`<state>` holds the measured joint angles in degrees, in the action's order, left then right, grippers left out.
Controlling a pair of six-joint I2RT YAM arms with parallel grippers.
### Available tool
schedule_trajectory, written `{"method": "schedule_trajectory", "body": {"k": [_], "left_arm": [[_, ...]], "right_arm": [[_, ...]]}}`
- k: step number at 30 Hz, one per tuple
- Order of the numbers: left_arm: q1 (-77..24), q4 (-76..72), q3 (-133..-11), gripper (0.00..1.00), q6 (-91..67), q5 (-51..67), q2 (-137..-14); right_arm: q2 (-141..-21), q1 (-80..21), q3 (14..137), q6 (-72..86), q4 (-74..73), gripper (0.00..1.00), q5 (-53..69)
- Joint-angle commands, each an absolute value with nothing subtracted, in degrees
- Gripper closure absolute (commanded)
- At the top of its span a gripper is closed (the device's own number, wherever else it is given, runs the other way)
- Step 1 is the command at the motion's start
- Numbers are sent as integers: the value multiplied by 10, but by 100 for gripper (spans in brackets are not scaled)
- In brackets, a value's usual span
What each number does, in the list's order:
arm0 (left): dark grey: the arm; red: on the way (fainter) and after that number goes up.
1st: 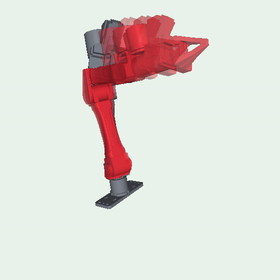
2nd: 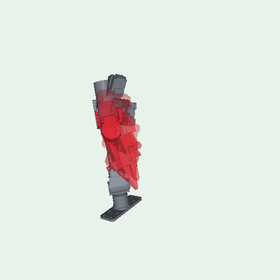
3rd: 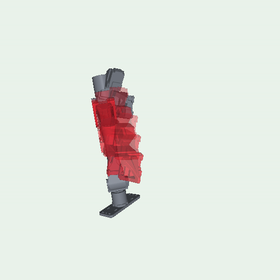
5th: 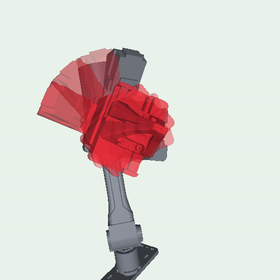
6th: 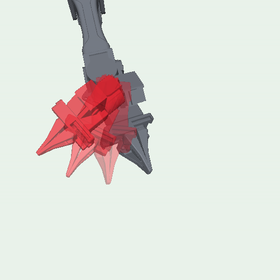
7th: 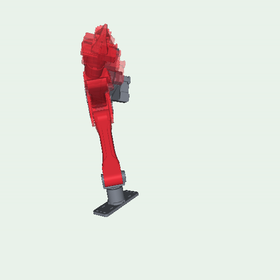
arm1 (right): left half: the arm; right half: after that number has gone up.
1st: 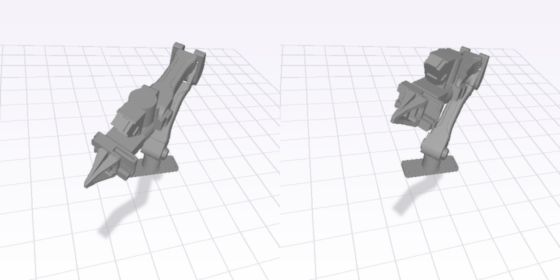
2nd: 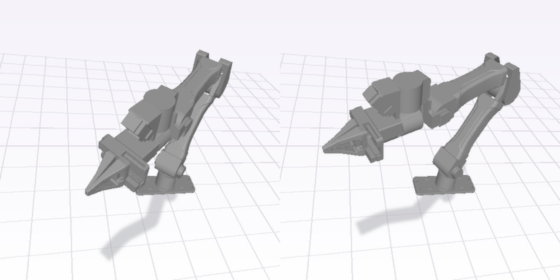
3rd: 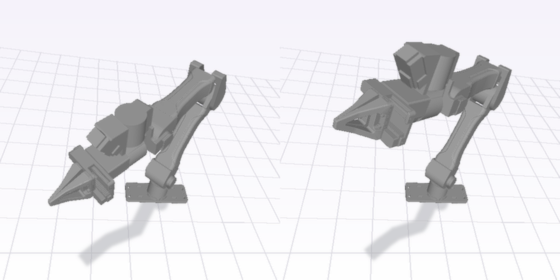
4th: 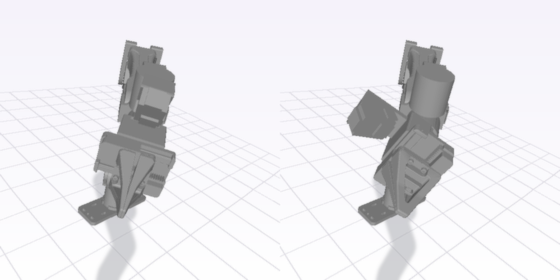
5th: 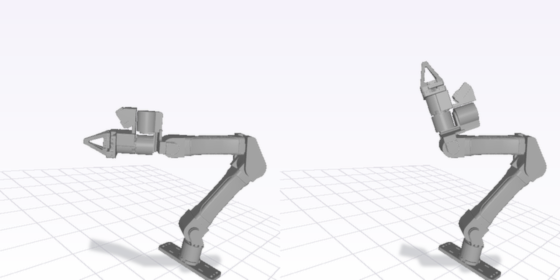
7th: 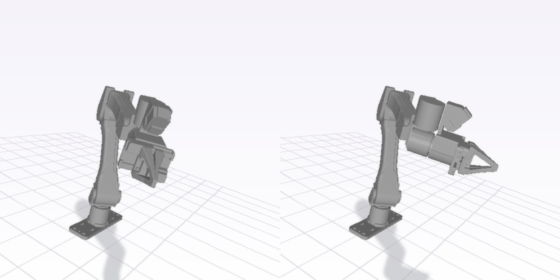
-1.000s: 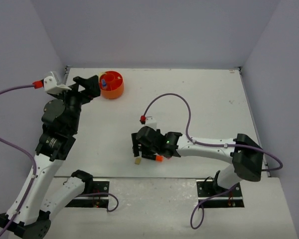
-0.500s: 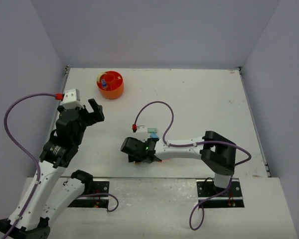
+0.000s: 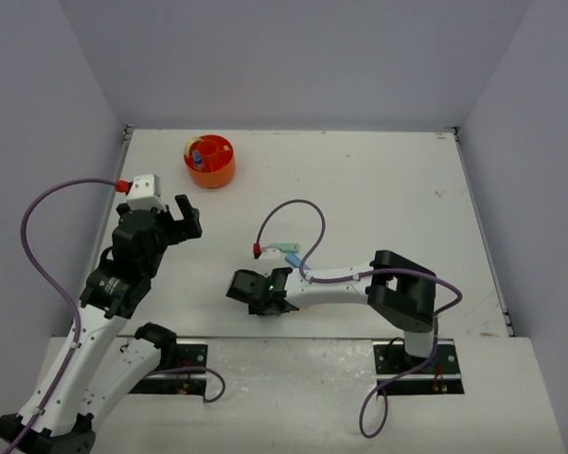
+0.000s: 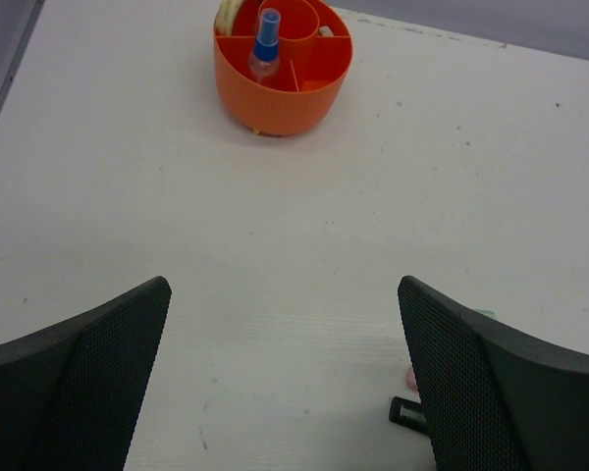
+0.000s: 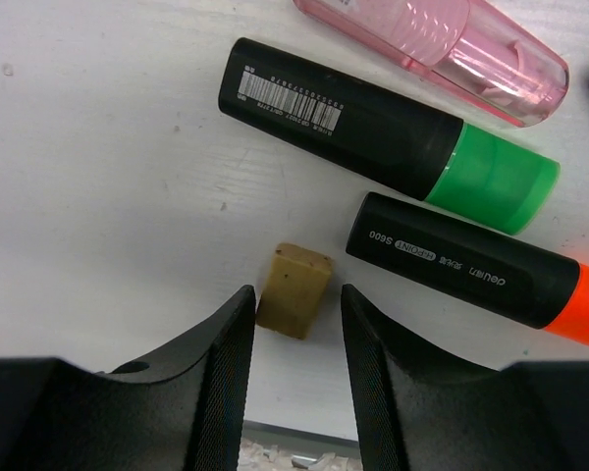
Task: Sort the stationery into containers
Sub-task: Pick up the stationery from the center of the board.
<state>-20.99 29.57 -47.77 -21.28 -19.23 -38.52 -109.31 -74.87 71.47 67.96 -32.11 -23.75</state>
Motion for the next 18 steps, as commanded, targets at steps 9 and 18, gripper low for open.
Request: {"method": "schedule_trajectory", "body": {"k": [9,18], "left_arm": [[-208,293,-473,0,-197,-146,-379],[-208,181,-444,0,-294,173,-400]], "right_arm": [[-1104,-756,742,708,-338,90,-275],[-867,-756,575,325,-118,100,-341]]}}
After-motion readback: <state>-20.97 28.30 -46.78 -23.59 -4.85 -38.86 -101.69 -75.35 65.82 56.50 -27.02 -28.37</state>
